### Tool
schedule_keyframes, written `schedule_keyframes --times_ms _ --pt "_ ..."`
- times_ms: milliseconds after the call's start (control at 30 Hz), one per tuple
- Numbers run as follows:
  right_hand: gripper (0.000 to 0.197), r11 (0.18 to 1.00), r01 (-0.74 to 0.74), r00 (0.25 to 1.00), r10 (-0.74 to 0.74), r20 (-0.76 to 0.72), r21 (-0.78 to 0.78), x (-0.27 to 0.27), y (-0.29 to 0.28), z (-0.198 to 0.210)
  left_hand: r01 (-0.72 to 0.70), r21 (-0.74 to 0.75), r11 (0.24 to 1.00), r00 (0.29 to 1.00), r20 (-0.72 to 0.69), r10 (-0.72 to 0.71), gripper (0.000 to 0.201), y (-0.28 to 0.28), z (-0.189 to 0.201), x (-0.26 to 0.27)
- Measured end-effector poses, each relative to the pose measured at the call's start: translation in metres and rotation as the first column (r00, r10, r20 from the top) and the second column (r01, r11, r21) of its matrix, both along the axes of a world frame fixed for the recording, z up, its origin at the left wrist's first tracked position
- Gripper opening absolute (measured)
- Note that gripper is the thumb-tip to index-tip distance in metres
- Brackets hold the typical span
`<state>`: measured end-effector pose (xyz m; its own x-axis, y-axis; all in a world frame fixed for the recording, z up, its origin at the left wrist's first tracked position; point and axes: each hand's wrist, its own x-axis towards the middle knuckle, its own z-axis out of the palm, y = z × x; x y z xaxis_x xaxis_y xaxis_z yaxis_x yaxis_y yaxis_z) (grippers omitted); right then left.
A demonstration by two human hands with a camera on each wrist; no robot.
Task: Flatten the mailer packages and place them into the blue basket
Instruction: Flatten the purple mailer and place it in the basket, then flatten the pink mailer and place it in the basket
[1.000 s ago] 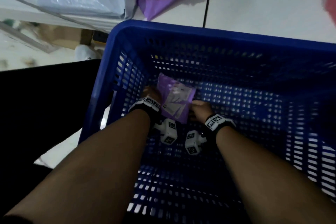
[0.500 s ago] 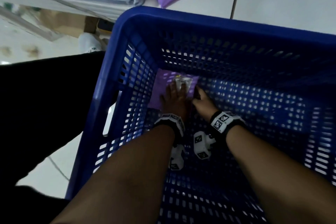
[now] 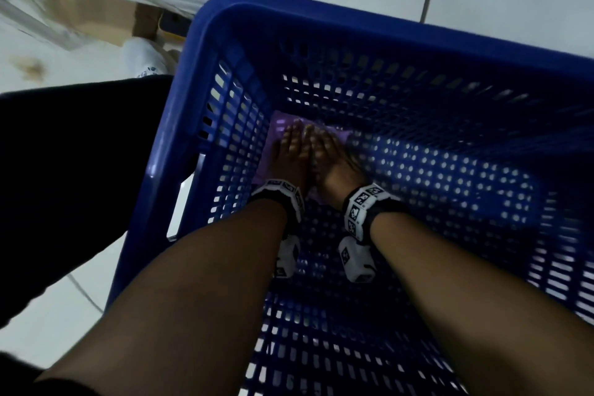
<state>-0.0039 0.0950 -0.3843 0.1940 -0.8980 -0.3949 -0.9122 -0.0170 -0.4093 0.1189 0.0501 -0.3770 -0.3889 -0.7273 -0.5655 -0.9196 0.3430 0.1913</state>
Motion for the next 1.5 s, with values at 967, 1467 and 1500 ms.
schedule_keyframes --times_ms 967,1467,1500 --pt "0.027 0.96 0.06 0.969 -0.122 -0.214 -0.273 -0.074 -0.012 0.234 0.137 -0.516 0.845 0.941 -0.198 -0.274 0.029 -0.033 0.198 -0.066" --pt "0.031 0.829 0.34 0.874 -0.453 -0.177 -0.444 -0.199 0.078 0.309 0.182 -0.605 0.775 0.791 -0.379 -0.481 0.034 0.005 0.29 -0.189" --pt "0.03 0.835 0.372 0.858 -0.476 -0.193 -0.405 -0.21 0.085 0.306 0.22 -0.574 0.789 0.778 -0.385 -0.497 0.037 0.009 0.291 -0.201"
